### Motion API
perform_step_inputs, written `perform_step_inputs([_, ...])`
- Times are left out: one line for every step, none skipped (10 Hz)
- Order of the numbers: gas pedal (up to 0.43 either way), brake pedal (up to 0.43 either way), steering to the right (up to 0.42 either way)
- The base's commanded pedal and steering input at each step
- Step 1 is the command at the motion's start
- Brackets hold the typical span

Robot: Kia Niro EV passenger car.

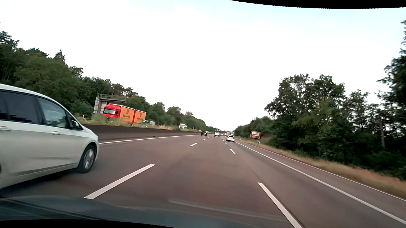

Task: Follow the waypoints while adhering to traffic rules and regulations

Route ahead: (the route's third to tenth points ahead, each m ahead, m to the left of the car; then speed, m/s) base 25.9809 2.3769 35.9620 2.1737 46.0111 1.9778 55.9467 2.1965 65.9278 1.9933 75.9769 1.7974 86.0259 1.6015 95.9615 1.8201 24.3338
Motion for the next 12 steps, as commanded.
perform_step_inputs([0.157, 0.0, -0.002])
perform_step_inputs([0.157, 0.0, -0.001])
perform_step_inputs([0.157, 0.0, -0.001])
perform_step_inputs([0.157, 0.0, -0.001])
perform_step_inputs([0.157, 0.0, -0.001])
perform_step_inputs([0.157, 0.0, -0.001])
perform_step_inputs([0.157, 0.0, -0.001])
perform_step_inputs([0.157, 0.0, -0.001])
perform_step_inputs([0.157, 0.0, -0.001])
perform_step_inputs([0.157, 0.0, -0.001])
perform_step_inputs([0.157, 0.0, -0.002])
perform_step_inputs([0.157, 0.0, -0.002])
